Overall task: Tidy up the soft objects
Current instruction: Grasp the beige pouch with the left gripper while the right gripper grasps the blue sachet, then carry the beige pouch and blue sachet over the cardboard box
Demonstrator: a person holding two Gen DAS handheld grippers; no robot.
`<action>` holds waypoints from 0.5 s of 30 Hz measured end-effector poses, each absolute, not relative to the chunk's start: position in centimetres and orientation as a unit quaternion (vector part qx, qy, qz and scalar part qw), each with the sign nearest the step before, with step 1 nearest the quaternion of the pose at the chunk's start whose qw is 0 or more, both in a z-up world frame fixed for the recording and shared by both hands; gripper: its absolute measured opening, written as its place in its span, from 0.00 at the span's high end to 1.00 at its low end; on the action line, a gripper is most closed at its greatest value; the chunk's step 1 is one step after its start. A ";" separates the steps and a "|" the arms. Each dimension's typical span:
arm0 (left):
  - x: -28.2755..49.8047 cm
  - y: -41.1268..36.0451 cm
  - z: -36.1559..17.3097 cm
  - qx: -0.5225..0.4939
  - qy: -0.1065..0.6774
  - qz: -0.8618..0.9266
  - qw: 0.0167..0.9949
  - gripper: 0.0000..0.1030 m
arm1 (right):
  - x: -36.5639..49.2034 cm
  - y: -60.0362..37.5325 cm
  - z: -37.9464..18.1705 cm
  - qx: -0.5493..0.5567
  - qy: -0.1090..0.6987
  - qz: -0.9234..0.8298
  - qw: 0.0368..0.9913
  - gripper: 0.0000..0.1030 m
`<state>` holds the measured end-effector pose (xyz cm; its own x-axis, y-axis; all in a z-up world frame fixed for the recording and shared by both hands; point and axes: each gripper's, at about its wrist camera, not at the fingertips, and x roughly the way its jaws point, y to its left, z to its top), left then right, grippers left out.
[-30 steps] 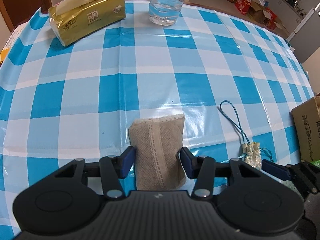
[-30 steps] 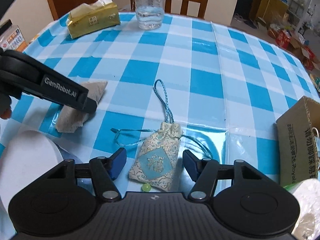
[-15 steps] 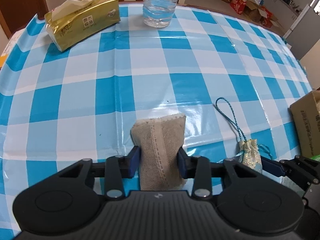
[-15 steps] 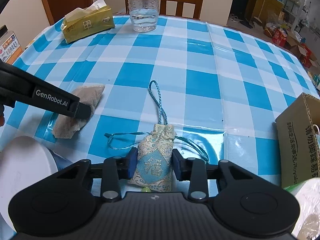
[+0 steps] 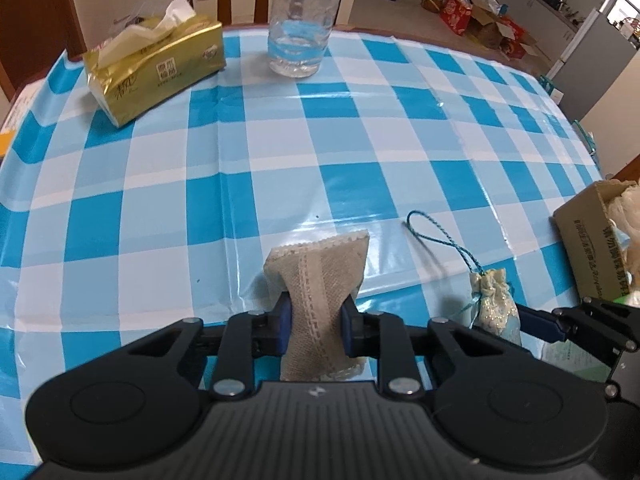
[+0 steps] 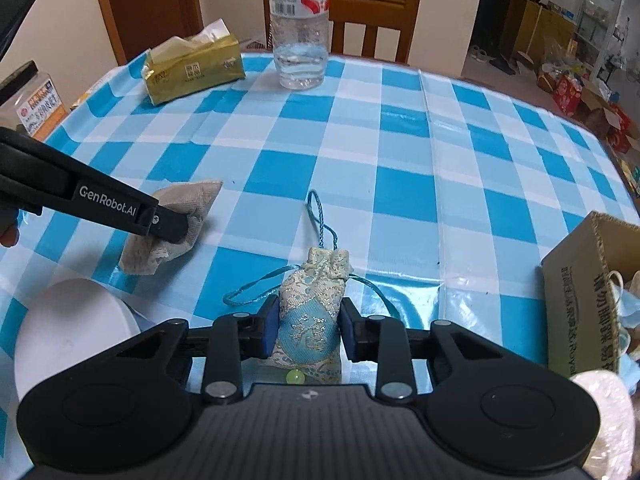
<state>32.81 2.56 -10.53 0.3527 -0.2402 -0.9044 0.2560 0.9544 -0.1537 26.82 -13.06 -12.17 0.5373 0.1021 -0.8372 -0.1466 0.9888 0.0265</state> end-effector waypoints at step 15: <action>28.9 1.7 -4.2 0.029 0.500 -0.191 0.844 0.79 | 22.4 -13.9 -6.6 -0.039 0.450 0.112 0.885 0.65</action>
<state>28.87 1.67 -4.17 0.4269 -0.2926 -0.8557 0.3515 0.9255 -0.1411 22.39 -13.93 -6.64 0.5698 0.1625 -0.8056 -0.2334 0.9719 0.0309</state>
